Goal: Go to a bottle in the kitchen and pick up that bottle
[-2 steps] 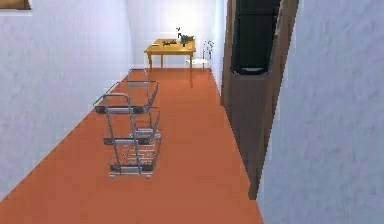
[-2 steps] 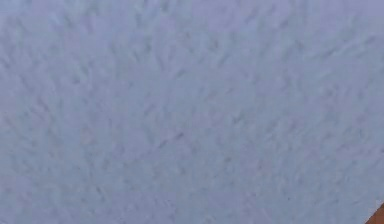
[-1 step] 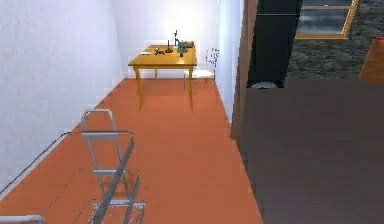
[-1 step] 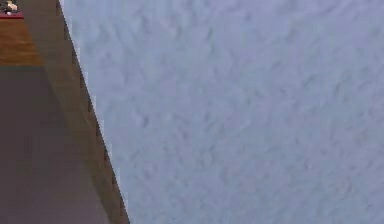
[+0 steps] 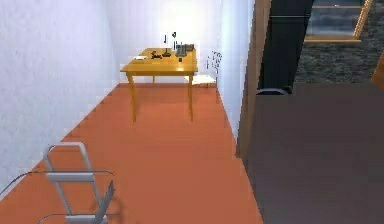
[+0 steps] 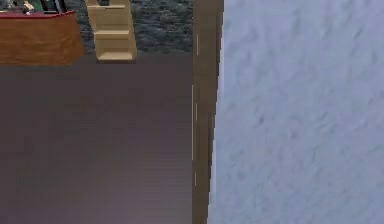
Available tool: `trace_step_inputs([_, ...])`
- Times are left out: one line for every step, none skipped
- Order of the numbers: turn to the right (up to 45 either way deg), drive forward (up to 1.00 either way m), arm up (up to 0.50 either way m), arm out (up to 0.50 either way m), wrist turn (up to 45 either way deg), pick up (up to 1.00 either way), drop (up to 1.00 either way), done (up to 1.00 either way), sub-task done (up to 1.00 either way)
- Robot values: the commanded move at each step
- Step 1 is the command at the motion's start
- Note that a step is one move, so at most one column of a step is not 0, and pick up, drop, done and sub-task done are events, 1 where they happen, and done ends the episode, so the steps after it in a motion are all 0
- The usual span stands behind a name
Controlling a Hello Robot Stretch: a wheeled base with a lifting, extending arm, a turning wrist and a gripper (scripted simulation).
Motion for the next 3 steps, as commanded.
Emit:
trace_step_inputs([45.0,0.0,0.0,0.0,0.0,0.0,0.0,0.0,0.0])
trace_step_inputs([21.0,0.0,0.0,0.0,0.0,0.0,0.0,0.0,0.0])
trace_step_inputs([0.0,0.8,0.0,0.0,0.0,0.0,0.0,0.0,0.0])
